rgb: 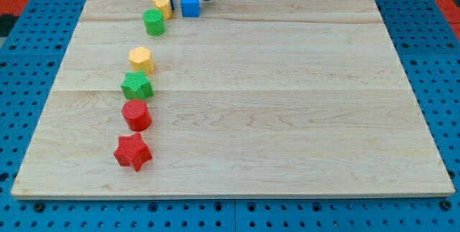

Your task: Point your arm at the green circle

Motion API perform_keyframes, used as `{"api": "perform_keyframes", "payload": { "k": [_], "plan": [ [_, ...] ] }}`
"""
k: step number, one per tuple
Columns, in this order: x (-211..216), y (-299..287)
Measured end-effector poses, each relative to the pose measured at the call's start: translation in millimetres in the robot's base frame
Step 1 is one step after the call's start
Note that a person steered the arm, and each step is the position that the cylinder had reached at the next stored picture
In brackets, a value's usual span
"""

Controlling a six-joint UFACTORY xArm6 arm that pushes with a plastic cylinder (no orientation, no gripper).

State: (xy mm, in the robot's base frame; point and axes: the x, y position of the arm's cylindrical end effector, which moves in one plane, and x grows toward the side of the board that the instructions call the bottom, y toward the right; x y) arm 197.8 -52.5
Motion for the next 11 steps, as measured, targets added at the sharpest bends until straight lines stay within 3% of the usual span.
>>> {"api": "perform_keyframes", "payload": {
  "k": [2,4,5,8,11],
  "plan": [
    [-0.2,-19.1],
    [3.4,55.1],
    [52.8,46.9],
    [137.2,-42.5],
    [128.4,-96.5]
  ]
}}
